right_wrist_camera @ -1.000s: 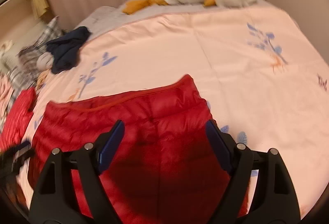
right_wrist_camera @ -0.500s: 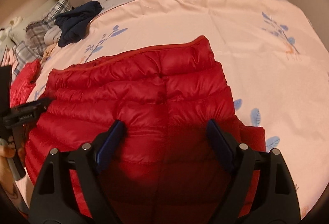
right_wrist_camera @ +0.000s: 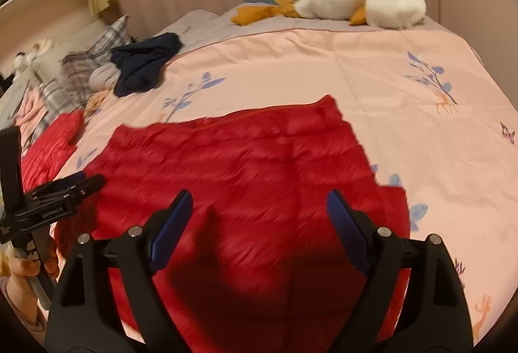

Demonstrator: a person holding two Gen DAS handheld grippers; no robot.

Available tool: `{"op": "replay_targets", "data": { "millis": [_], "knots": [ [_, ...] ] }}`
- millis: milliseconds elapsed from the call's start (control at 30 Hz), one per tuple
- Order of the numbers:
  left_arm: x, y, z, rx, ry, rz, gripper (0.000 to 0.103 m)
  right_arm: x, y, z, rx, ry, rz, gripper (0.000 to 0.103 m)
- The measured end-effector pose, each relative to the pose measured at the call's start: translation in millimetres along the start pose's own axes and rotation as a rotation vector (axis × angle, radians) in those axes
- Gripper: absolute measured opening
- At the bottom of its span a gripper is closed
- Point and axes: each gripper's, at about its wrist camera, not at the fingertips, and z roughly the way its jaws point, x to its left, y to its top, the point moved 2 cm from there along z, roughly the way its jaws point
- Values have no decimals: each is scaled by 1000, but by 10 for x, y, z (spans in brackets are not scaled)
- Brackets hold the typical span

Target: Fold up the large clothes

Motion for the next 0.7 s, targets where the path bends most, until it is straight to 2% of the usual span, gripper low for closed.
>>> {"op": "replay_targets", "data": {
  "millis": [200, 367, 433, 500, 600, 700],
  "knots": [
    [-97, -245, -153, -15, -3, 23, 84, 247, -288, 48, 35, -27, -85, 86],
    [-97, -388, -80, 10, 13, 40, 87, 220, -392, 137, 60, -41, -77, 87],
    [-71, -427, -102, 13, 3, 34, 87, 185, -409, 100, 63, -36, -67, 87],
    [-38, -480, -154, 13, 1, 30, 87, 109, -432, 23, 55, -75, -65, 87],
    [84, -575, -248, 14, 9, 15, 87, -123, -490, -96, 55, -79, -15, 87],
    [209, -626, -298, 24, 21, -8, 87, -328, -559, -190, 62, -126, 24, 87]
  ]
}}
